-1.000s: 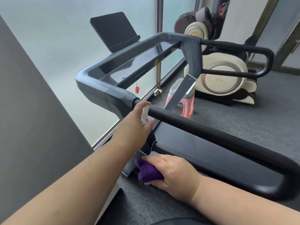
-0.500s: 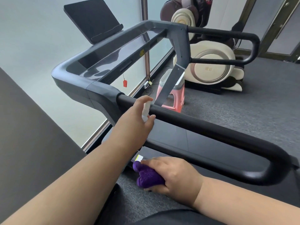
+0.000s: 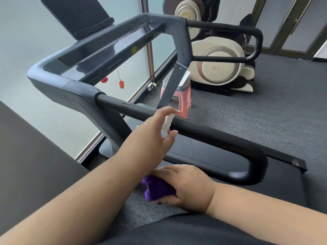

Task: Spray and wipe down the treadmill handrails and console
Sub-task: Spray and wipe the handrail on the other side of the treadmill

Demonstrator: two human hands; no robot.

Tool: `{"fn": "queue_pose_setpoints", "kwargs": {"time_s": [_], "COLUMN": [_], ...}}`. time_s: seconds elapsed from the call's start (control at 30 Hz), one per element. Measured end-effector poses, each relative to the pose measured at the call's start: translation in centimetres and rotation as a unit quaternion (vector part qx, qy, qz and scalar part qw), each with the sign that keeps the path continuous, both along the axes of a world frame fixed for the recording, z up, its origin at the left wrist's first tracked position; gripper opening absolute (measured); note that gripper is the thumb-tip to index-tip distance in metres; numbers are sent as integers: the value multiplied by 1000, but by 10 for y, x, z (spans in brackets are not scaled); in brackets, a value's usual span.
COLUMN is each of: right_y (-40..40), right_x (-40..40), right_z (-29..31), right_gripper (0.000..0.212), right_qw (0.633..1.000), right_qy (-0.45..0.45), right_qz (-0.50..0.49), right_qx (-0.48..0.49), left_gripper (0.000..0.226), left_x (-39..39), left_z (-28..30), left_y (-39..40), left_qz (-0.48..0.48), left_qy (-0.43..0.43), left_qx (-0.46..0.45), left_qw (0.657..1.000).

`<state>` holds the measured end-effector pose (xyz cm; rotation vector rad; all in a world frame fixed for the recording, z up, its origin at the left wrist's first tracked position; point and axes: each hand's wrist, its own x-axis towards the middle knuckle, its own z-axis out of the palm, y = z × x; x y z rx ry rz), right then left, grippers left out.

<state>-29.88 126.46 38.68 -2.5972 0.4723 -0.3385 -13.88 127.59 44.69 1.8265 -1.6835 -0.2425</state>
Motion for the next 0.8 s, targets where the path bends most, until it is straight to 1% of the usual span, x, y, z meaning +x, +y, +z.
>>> {"fn": "queue_pose_setpoints", "kwargs": {"time_s": [0.13, 0.2, 0.37, 0.47, 0.57, 0.7, 0.8], "right_y": [-2, -2, -3, -5, -5, -5, -6], "right_x": [-40, -61, -111, -138, -161, -191, -211], "right_z": [14, 19, 26, 24, 20, 15, 12], "right_gripper": [62, 62, 62, 61, 60, 60, 53], "right_qw": [994, 989, 985, 982, 979, 976, 966], "right_qy": [-103, -139, -157, -175, -191, -204, -231], "right_qz": [-12, -25, -16, -2, 7, 1, -37], "right_qx": [38, 50, 65, 69, 69, 74, 110], "left_gripper": [47, 47, 46, 41, 39, 45, 51], "left_x": [-18, -31, -74, -101, -124, -149, -164], "left_z": [6, 7, 3, -1, -4, -4, -8], "left_y": [4, 6, 10, 13, 16, 23, 32], "left_qz": [15, 19, 27, 45, 65, 77, 100], "left_qy": [0, 3, -17, -28, -21, -17, -13], "left_qx": [1, 8, 28, 24, 19, 19, 9], "left_qw": [1000, 1000, 999, 998, 997, 997, 995]}}
